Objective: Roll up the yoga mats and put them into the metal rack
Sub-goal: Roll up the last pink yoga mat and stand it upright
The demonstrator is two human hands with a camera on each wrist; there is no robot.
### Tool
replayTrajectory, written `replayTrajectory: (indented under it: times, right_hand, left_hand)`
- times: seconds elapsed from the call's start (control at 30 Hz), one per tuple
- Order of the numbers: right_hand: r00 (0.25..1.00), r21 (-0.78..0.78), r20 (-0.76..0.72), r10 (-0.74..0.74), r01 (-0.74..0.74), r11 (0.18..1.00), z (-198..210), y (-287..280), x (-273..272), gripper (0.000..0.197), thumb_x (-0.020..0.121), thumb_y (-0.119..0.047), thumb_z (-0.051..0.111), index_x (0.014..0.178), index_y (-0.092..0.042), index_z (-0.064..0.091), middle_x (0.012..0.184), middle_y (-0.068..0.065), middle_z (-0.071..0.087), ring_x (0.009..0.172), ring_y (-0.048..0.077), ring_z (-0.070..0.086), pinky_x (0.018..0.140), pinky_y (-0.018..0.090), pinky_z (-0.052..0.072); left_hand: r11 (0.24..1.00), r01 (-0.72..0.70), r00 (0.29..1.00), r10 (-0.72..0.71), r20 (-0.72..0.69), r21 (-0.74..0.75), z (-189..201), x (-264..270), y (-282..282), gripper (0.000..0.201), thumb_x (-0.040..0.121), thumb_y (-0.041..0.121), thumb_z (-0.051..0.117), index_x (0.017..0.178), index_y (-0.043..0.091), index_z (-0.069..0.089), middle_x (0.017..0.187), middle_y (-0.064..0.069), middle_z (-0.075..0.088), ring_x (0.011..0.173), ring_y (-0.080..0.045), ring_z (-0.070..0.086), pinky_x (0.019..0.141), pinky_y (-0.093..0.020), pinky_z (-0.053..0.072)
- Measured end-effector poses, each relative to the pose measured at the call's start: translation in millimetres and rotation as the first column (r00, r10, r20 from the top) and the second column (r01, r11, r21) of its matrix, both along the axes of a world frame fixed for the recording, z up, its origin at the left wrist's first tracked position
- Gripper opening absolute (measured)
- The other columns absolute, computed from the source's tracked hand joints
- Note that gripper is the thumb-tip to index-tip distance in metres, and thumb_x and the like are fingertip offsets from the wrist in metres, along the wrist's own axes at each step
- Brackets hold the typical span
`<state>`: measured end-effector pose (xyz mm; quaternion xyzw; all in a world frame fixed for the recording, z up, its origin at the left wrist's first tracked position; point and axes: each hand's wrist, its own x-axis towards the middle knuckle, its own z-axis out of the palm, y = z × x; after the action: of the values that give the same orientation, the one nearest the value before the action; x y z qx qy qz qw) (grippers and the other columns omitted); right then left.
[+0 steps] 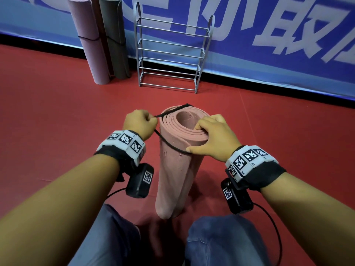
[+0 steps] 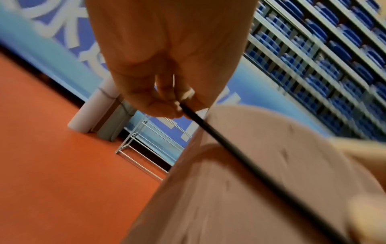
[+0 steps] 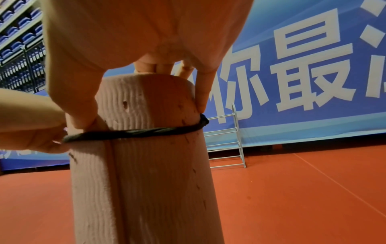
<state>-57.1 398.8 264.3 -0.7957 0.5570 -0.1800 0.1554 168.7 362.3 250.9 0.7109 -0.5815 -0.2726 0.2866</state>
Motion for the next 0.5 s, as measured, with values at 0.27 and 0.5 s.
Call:
replayTrajectory:
  times: [0.27,0.5]
  right_hand:
    - [0.998,0.008,0.054,0.024,-0.024,1.0,-1.2,-2.7,-11.0,0.047,0.052,-0.058,0.077,0.083,-0.032,0.053,0.087,-0.024,0.052,0.102,0.008,0.033,0.09,0.041,0.044]
    - [0.996,0.036,0.043,0.082,-0.083,0.996,-0.5,-8.2,-13.7,0.047,0.055,-0.055,0.083,0.086,-0.034,0.054,0.09,-0.024,0.052,0.107,0.01,0.034,0.092,0.028,0.035]
  left_hand:
    - [0.97,-0.071,0.88,0.171,-0.443,0.233,-9.3,12.4,-22.6,0.031,0.083,-0.012,0.061,0.075,0.016,0.048,0.07,-0.02,0.06,0.053,-0.027,0.061,0.049,-0.037,0.057]
    - [0.889,0.215,0.92,-0.045,-0.39,0.403,-45.9,-2.6,4.9,0.028,0.091,-0.012,0.052,0.074,0.01,0.051,0.073,-0.014,0.063,0.062,-0.023,0.064,0.054,-0.033,0.057]
